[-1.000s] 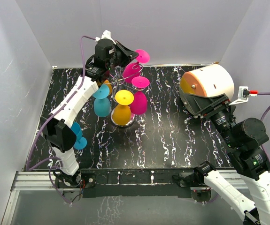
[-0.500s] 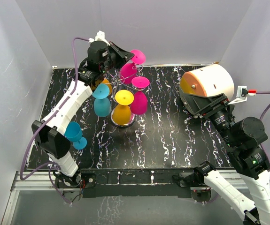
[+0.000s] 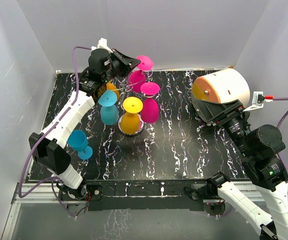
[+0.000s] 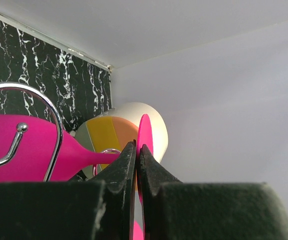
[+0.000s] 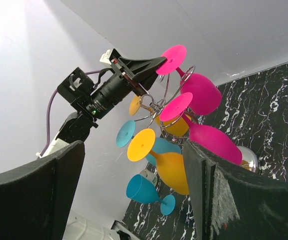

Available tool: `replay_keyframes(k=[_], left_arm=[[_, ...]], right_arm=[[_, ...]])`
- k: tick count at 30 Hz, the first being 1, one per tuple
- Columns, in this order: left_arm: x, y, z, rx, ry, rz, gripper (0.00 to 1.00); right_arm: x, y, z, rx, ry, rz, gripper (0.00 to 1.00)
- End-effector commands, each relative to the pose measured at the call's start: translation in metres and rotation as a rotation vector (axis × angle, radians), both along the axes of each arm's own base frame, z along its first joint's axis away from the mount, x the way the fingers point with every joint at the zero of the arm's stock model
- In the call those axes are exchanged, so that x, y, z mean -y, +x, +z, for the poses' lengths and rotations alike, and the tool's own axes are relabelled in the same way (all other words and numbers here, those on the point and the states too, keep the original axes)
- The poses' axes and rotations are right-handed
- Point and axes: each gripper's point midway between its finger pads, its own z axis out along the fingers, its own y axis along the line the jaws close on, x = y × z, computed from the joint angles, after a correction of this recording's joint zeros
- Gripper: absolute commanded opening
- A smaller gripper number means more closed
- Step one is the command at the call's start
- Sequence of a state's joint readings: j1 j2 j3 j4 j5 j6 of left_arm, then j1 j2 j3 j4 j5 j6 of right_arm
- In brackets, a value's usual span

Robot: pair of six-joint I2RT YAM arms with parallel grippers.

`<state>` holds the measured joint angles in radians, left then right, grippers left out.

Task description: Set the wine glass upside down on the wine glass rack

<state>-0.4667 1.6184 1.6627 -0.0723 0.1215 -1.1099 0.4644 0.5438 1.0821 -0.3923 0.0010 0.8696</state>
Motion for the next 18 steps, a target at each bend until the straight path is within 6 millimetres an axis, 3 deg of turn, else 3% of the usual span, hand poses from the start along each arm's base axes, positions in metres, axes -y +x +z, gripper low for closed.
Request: replay_keyframes(k=[1, 18], left_arm=[[-0.006, -0.031, 0.039, 0.073, -0.069, -0.043, 0.0], [-0.006, -0.047, 0.044, 0.096, -0.061, -0.088, 0.0]], right_arm=[[-0.001, 0.001, 0.004, 0.022, 0.013, 0.002, 0.77], [-0.001, 0.001, 0.002, 0.016, 0.015, 0.001, 0.77]])
